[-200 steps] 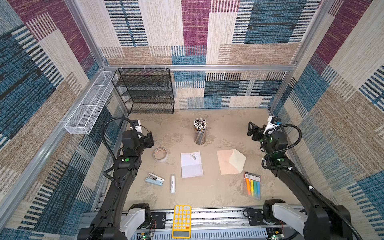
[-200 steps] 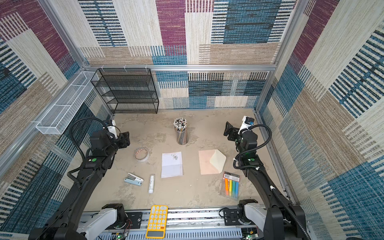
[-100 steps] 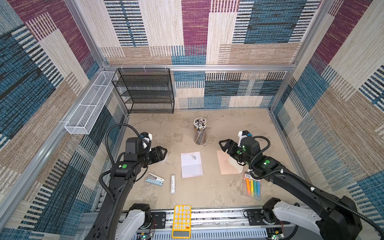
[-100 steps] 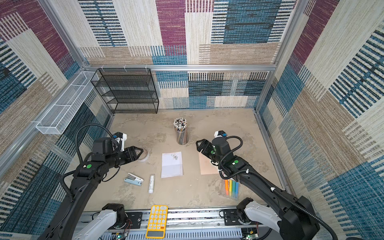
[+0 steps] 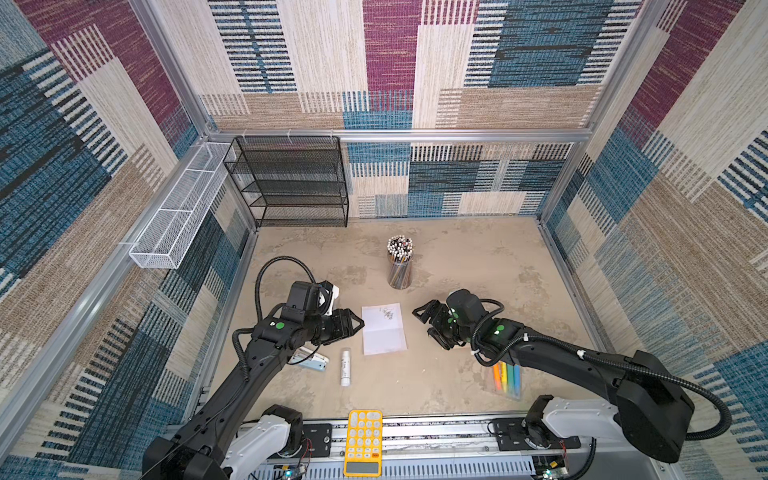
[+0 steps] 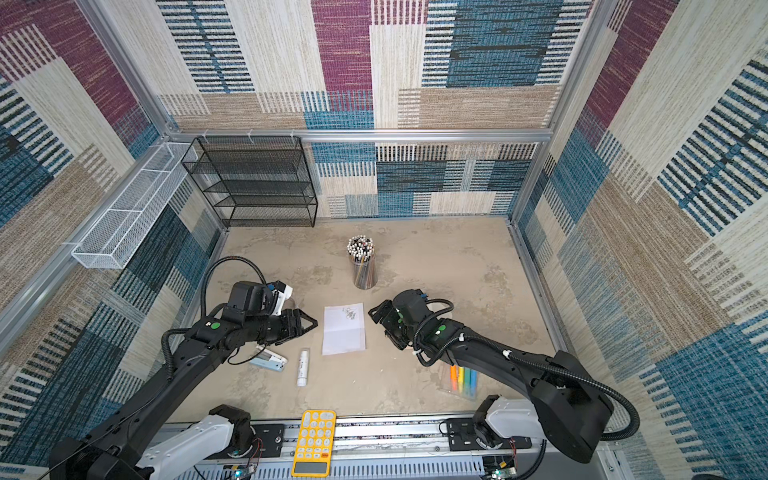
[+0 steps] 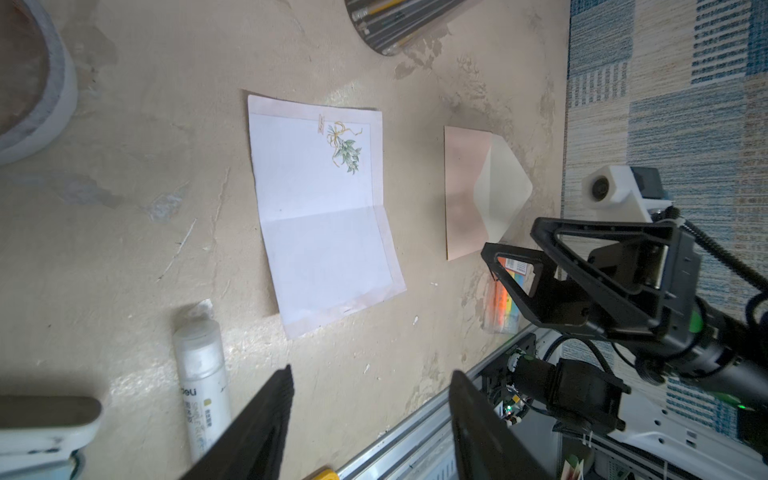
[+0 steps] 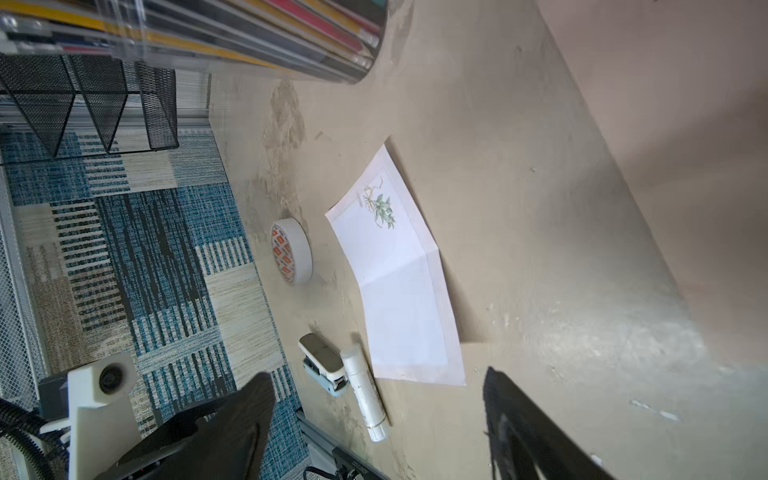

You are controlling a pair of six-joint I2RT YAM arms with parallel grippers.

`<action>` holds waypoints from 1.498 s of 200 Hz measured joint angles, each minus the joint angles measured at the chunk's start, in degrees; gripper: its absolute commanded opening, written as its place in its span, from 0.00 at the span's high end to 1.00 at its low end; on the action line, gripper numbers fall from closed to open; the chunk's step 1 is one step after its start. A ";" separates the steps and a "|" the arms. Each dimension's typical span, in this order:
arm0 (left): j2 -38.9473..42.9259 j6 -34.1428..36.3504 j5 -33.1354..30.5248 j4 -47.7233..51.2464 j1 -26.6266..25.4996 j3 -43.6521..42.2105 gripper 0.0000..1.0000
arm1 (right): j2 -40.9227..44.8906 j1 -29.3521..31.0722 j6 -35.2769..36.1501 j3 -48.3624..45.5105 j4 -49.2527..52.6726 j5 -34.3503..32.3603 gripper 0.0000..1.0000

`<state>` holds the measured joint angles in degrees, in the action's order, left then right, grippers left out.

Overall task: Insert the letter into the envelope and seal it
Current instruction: 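Raise both arms and move both grippers toward the white letter sheet, then grasp the white letter sheet's edge farthest from the robot with the right gripper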

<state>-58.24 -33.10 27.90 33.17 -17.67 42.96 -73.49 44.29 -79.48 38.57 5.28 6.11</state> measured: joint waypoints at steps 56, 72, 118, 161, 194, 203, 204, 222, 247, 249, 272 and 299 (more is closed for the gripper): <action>-0.02 -3.72 2.71 -3.72 -0.61 -5.18 0.37 | -4.15 1.40 -3.58 -2.95 -3.23 2.49 0.27; -0.37 -4.39 3.26 -4.44 -0.74 -5.70 0.37 | -5.73 1.49 -3.85 -3.04 -4.81 3.21 0.32; -1.31 -4.83 3.98 -4.90 -0.76 -6.58 0.37 | -9.16 1.62 -4.48 -3.61 -8.26 4.87 0.37; -1.97 -4.83 4.66 -5.25 -0.76 -6.86 0.37 | -12.33 1.70 -4.61 -2.99 -9.66 6.95 0.39; -2.78 -4.83 5.77 -5.53 -0.76 -6.86 0.37 | -14.97 1.70 -4.13 -1.49 -10.19 8.87 0.41; -2.82 -4.81 5.88 -5.53 -0.76 -6.86 0.37 | -15.30 1.70 -3.82 -1.31 -10.19 9.33 0.41; -2.82 -4.81 5.88 -5.53 -0.76 -6.86 0.37 | -15.32 1.70 -3.74 -1.29 -10.19 9.35 0.41; -2.84 -4.81 5.92 -5.55 -0.76 -6.86 0.37 | -15.76 1.70 -3.30 -1.11 -10.23 9.79 0.43; -3.45 -4.81 6.12 -5.99 -0.76 -6.91 0.37 | -16.61 1.75 -2.95 -1.11 -10.56 10.01 0.46; -3.50 -4.81 6.14 -6.01 -0.76 -6.93 0.37 | -16.65 1.75 -2.93 -1.11 -10.58 10.03 0.46; -3.89 -4.81 6.56 -6.45 -0.76 -6.99 0.37 | -17.92 1.81 -2.73 -0.94 -11.04 10.69 0.51; -4.31 -4.79 6.73 -6.78 -0.76 -6.99 0.37 | -19.39 1.92 -1.84 0.09 -11.78 11.85 0.55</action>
<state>-62.54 -37.89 34.63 26.39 -18.44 35.97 -92.88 46.22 -81.32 38.65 -6.50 17.96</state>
